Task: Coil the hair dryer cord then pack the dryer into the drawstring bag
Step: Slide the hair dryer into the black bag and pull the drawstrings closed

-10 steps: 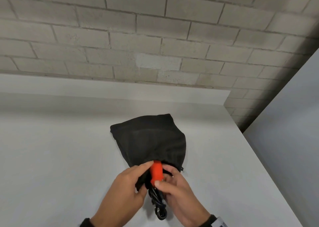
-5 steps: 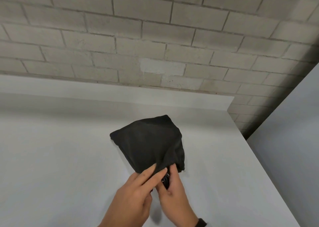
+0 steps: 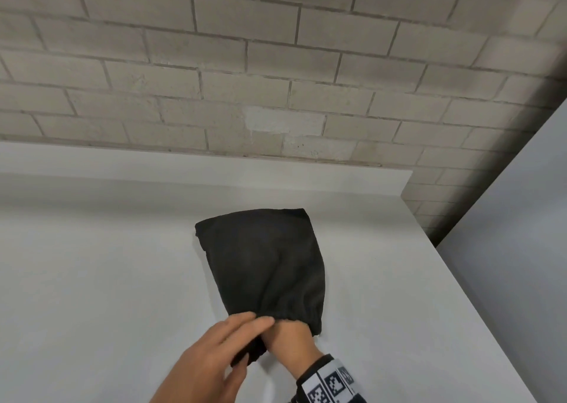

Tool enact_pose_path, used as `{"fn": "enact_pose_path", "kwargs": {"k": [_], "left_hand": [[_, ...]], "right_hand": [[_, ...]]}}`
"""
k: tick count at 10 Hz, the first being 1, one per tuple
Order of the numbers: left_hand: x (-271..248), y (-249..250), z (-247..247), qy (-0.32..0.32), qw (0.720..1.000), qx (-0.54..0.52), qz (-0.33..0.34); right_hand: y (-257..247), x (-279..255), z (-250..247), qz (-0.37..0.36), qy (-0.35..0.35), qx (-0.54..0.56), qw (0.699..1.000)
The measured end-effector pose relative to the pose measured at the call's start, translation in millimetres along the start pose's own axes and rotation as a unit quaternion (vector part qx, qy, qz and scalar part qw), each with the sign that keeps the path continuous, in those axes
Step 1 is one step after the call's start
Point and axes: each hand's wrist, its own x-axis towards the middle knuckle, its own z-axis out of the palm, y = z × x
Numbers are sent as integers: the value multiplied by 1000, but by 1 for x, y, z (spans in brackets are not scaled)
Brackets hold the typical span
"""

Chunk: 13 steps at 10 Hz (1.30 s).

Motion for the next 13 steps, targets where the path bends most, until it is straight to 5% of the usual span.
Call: {"fn": "enact_pose_path", "kwargs": {"k": [1, 2, 3, 5, 6, 7, 9, 13], "left_hand": [[2, -4, -5, -48, 990, -64, -119], [3, -18, 0, -31, 982, -97, -160], [5, -22, -3, -92, 969, -93, -210], [1, -34, -10, -138, 949, -119, -258], [-4, -44, -10, -129, 950, -129, -253], [-7, -50, -9, -119, 953, -131, -245], [-7, -52, -7, -101, 954, -132, -251], [-8, -46, -8, -70, 948, -193, -245]], "right_hand": [[-4, -5, -1, 6, -38, -88, 995], [2, -6, 7, -22, -27, -100, 994], [4, -19, 7, -30, 19, 11, 999], [22, -65, -13, -84, -64, 40, 994], [45, -81, -25, -109, 53, 161, 979], [70, -77, -29, -49, 189, 197, 961], [80, -56, -15, 26, 128, 178, 975], [94, -41, 6, 10, 144, 206, 968]]}}
